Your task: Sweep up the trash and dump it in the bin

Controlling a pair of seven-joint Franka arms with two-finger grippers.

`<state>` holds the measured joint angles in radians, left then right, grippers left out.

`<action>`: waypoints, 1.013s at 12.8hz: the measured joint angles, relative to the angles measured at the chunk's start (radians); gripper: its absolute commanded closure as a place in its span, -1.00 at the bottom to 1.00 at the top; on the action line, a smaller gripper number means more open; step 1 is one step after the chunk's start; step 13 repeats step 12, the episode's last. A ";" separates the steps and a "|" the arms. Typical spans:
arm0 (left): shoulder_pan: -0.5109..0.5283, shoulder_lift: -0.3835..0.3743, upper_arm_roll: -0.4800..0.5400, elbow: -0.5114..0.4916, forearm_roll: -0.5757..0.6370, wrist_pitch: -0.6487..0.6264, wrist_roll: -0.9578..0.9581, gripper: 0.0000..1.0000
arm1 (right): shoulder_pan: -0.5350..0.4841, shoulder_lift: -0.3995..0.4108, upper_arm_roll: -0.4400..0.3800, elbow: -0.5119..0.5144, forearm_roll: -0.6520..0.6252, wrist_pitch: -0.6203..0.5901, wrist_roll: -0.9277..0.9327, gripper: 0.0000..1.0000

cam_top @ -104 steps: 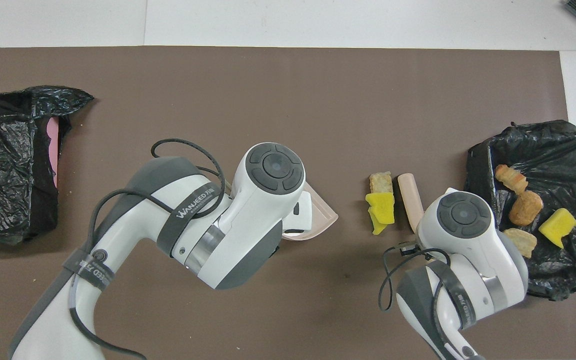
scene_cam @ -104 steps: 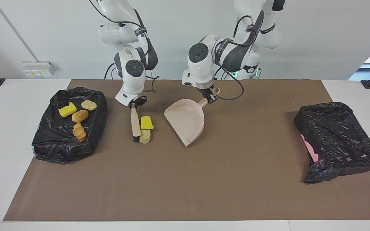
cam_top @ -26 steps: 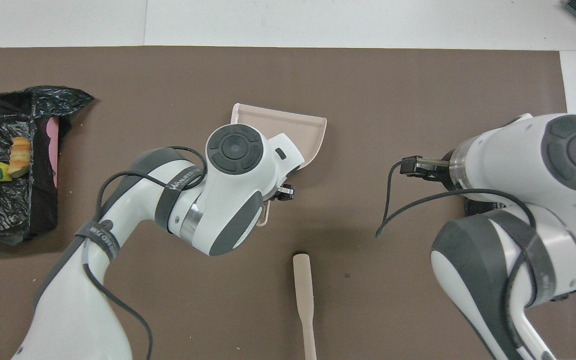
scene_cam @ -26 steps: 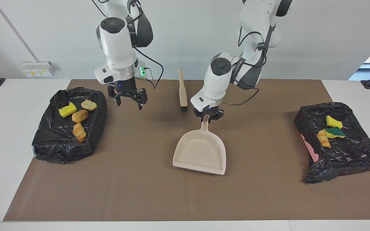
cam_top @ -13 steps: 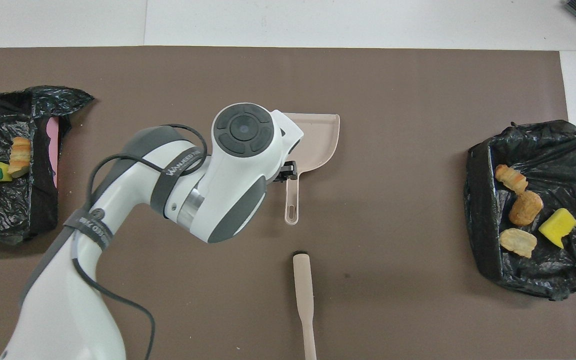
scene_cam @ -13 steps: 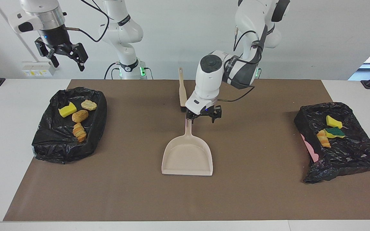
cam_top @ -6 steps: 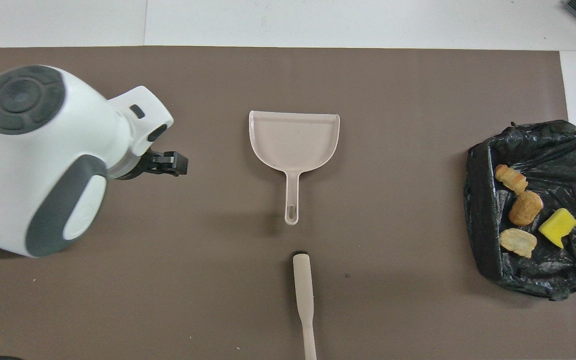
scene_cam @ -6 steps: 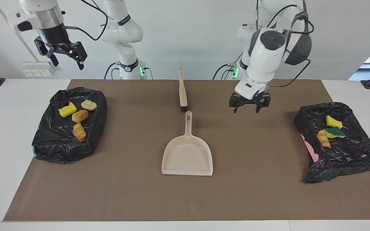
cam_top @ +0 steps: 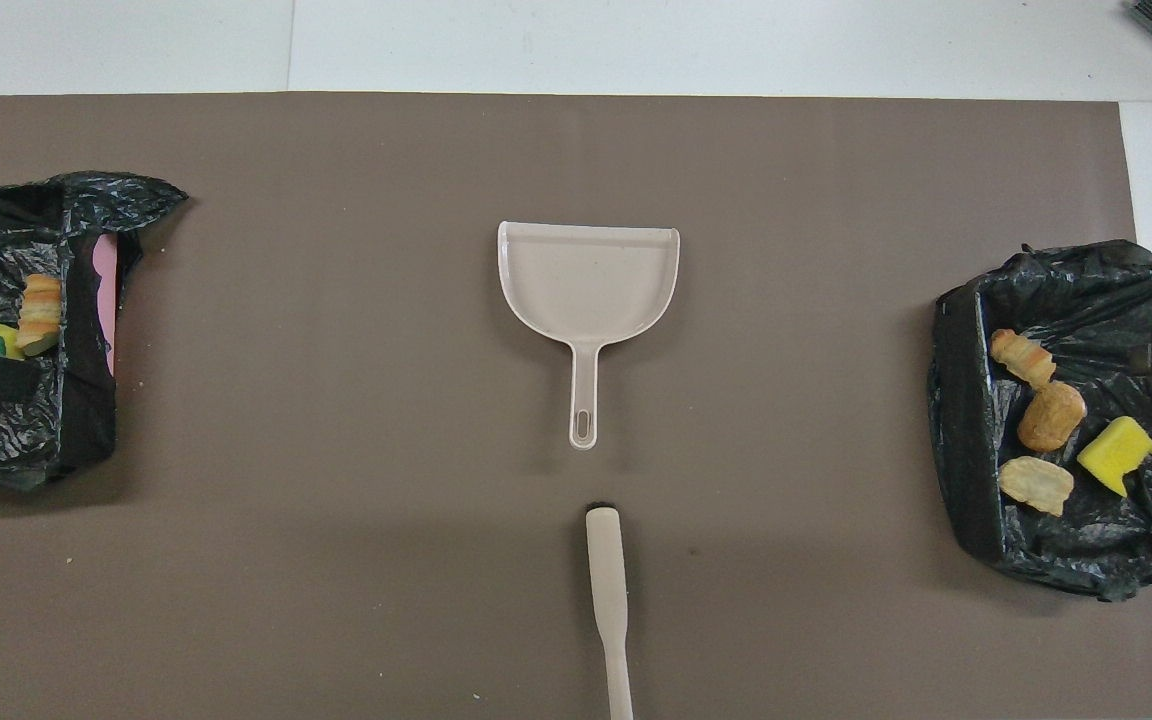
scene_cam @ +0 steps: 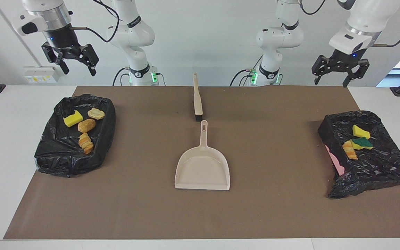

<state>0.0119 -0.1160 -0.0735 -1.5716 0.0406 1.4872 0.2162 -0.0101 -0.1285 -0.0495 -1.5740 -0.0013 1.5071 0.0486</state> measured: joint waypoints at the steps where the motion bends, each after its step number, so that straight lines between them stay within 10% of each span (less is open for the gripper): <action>1: 0.009 0.007 0.000 0.036 -0.001 -0.042 0.006 -1.00 | 0.001 0.000 0.000 0.000 -0.001 0.000 -0.002 -1.00; 6: 0.021 0.119 -0.002 0.233 -0.029 -0.181 0.007 -1.00 | 0.011 0.000 0.000 -0.001 -0.010 0.000 -0.003 -1.00; 13: 0.021 0.085 -0.005 0.204 -0.029 -0.195 -0.009 -1.00 | 0.011 0.000 -0.001 -0.006 -0.013 0.000 -0.003 -1.00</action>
